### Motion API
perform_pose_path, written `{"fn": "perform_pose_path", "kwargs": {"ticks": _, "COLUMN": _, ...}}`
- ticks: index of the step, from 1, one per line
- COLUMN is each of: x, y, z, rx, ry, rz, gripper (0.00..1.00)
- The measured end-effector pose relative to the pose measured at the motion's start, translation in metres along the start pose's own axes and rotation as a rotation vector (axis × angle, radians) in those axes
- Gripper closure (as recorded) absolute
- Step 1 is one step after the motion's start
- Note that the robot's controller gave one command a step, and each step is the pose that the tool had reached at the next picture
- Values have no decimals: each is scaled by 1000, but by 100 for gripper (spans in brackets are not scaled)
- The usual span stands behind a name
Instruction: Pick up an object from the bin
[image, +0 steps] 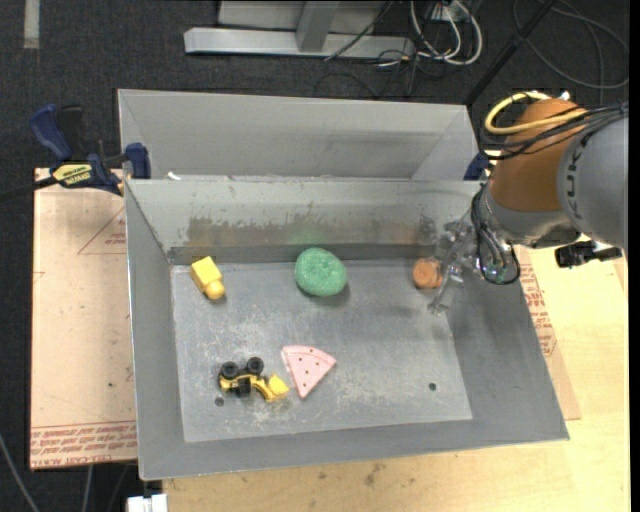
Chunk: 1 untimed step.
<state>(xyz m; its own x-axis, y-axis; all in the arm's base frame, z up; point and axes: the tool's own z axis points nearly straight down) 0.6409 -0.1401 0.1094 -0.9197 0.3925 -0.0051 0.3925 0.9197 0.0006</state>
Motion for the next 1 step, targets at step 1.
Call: {"fn": "perform_pose_path", "kwargs": {"ticks": 1, "x": -11, "y": -3, "z": 22, "rx": -2, "ry": -5, "rz": -122, "gripper": 0}}
